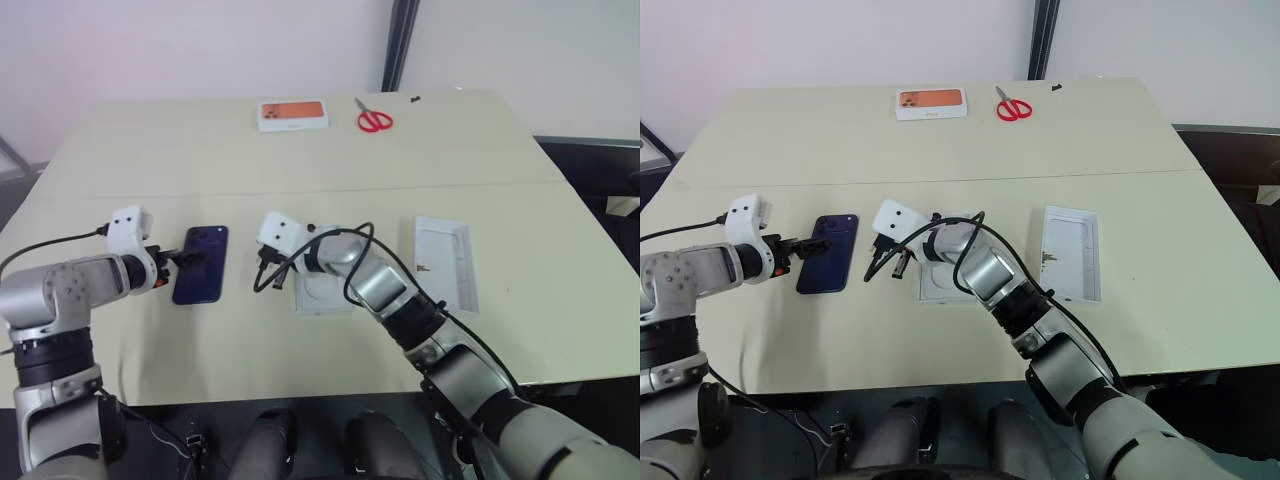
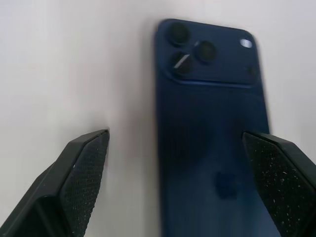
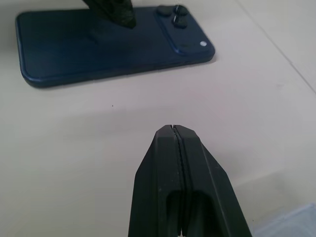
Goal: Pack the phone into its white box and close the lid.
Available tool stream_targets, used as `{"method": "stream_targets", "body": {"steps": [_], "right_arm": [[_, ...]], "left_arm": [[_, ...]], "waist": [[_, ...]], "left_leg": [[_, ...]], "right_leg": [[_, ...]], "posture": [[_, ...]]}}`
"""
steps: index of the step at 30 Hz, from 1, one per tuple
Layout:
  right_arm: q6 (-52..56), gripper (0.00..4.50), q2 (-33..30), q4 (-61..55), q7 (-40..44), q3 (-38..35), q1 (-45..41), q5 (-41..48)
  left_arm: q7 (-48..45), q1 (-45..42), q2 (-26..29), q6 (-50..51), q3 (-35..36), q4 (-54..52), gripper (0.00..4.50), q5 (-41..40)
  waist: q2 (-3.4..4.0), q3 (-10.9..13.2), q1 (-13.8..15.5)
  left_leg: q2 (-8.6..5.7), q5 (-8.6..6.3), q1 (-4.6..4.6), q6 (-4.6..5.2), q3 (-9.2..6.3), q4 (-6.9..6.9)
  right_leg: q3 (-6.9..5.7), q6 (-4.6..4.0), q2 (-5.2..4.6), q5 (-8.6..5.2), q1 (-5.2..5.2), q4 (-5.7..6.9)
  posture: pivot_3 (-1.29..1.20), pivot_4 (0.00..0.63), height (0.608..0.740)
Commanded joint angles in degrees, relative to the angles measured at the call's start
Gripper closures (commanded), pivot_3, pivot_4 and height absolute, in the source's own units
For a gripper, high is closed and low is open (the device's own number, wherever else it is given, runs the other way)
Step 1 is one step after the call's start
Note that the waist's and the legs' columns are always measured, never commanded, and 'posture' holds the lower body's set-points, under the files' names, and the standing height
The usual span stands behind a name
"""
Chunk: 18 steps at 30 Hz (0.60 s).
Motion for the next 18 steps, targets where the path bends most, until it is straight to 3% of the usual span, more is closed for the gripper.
{"method": "stream_targets", "body": {"steps": [1,12,18], "right_arm": [[-1.2,4.50,0.9,0.5,-0.3,1.0,-2.0,-2.0],[-1.8,4.50,1.0,2.4,-0.2,2.3,-2.1,-6.3],[-1.6,4.50,0.6,2.0,0.1,1.8,-2.3,-7.3]], "left_arm": [[-2.1,0.0,-2.8,3.5,-2.2,0.1,0.02,-2.2],[-1.6,-0.3,-14.0,10.7,1.0,-7.4,0.02,-3.6],[-1.3,0.9,-16.8,10.9,1.6,-9.5,0.02,-5.1]], "waist": [[0.01,0.0,0.2],[0.00,0.0,0.4],[0.00,0.0,0.2]], "left_leg": [[-0.01,0.00,0.00,0.00,0.00,0.01],[-0.04,0.00,0.01,0.00,-0.04,0.06],[-0.03,0.01,0.02,-0.02,-0.04,0.04]], "right_leg": [[0.00,0.00,-0.01,0.00,0.00,0.00],[-0.02,0.00,-0.03,0.00,0.10,0.00],[-0.01,0.00,-0.03,0.00,0.22,0.00]], "posture": [[0.00,0.150,0.740],[0.00,0.150,0.740],[0.00,0.150,0.740]]}}
